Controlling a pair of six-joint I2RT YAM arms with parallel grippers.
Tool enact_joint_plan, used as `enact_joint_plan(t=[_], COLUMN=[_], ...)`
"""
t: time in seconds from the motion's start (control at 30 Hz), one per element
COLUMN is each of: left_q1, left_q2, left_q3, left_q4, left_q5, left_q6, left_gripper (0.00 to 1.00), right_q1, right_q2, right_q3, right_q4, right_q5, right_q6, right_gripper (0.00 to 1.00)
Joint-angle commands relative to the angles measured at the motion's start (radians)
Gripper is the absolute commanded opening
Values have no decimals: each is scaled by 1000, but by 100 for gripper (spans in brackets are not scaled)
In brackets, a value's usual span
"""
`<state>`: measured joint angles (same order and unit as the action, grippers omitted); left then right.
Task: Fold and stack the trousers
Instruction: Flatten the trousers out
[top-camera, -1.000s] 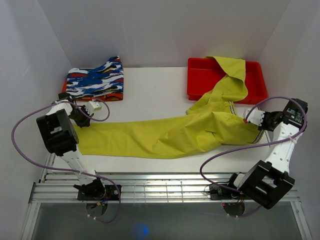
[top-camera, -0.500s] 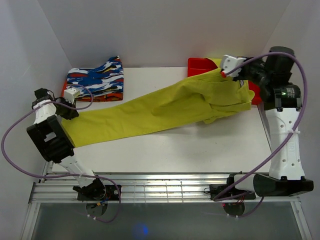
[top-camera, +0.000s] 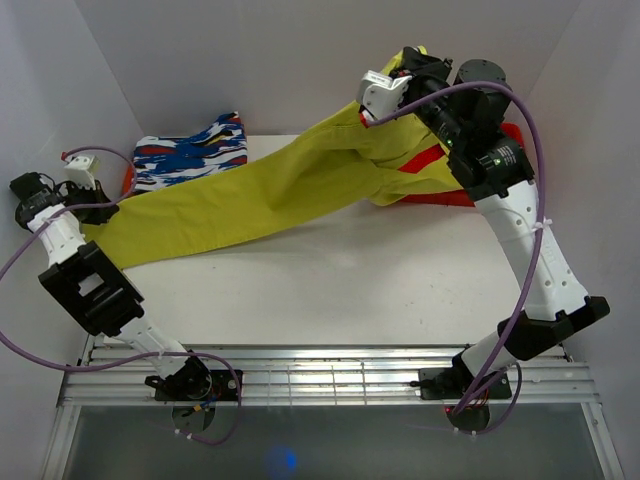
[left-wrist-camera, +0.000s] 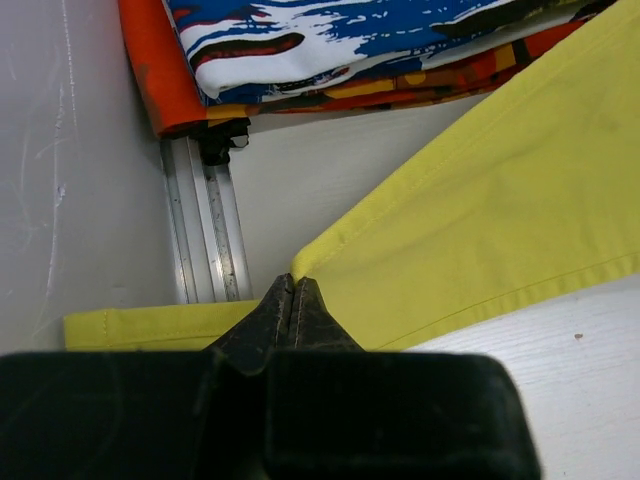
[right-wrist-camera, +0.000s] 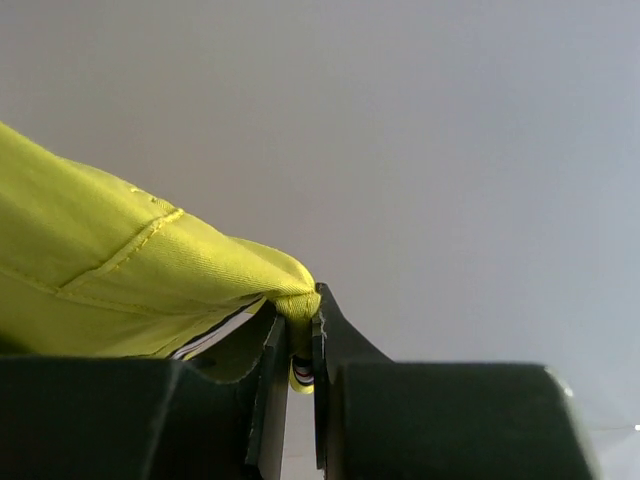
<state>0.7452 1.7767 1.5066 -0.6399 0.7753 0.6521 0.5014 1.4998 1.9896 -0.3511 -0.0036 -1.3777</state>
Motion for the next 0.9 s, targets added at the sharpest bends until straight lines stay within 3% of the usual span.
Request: enact_joint_plan(t=[0.0, 0.1, 0.17, 0.3, 0.37, 0.4, 0.5, 0.6, 0.63, 0.7, 0.77, 0.83, 0.87], left_q1=[20, 37, 51, 49, 4, -22, -153, -308, -407, -525, -728, -978, -1042], left_q2=[-69, -68, -68, -188, -284, -386, -560, -802, -898, -976, -1022, -984, -906], left_q3=[47, 52, 84, 26, -43, -116, -309, -451, -526, -598, -690, -715, -709], left_q4=[65, 108, 51, -118, -135, -153, -231, -221, -180, -86, 93, 204, 238], left_q5=[61, 42, 138, 399, 421, 414, 352, 312, 299, 227, 123, -119, -201], left_q6=[-80, -138, -73, 157, 225, 357, 614, 717, 733, 684, 581, 549, 490], left_gripper=[0, 0, 0, 42, 51, 55, 58, 63, 65, 67, 70, 70, 69], right_q1=[52, 86, 120, 126, 120, 115, 108, 108, 108, 108, 108, 109, 109], right_q2=[2, 57, 92, 65, 37, 33, 54, 128, 172, 213, 250, 261, 260], right_q3=[116, 218, 250, 131, -19, -70, -156, -91, -60, 30, 60, 54, 45], right_q4=[390, 448, 460, 478, 523, 547, 577, 543, 526, 460, 425, 411, 409], right_q5=[93, 86, 91, 57, 57, 57, 80, 117, 126, 139, 142, 143, 145], right_q6=[-113, -164, -207, -178, -175, -166, -127, -90, -65, -44, -20, -11, -4], right_gripper=[8, 8, 8, 8, 8, 8, 8, 8, 8, 8, 8, 8, 8])
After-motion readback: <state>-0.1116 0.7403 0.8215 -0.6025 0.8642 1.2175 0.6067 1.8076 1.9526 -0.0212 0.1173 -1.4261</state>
